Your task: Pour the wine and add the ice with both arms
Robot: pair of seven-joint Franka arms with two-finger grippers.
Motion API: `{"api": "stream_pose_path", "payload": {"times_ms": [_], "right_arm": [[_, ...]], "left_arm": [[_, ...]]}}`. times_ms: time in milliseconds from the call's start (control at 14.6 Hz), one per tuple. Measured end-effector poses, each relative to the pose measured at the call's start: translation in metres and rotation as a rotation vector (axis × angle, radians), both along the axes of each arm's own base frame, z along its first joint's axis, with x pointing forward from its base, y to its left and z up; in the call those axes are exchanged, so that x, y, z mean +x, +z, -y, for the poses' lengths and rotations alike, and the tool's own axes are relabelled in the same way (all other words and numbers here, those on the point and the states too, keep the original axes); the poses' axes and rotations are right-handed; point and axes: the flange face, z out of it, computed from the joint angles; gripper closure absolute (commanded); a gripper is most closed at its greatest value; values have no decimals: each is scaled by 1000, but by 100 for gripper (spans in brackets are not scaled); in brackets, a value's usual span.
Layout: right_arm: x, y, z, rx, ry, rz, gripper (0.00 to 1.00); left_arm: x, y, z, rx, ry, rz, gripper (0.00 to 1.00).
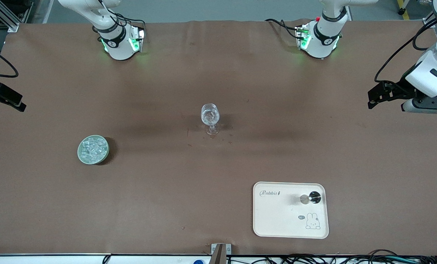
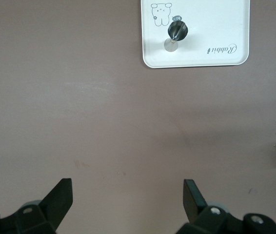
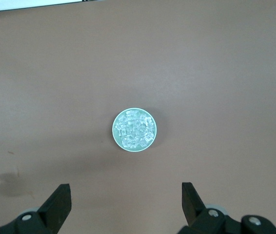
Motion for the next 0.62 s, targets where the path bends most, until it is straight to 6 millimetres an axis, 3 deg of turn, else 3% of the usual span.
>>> {"api": "stream_pose_path", "payload": {"times_ms": [618], "right_arm": [[-4,-3,-6,6,10,-42,0]], "left_arm": [[3,2,0,-3,2,26,0]]}}
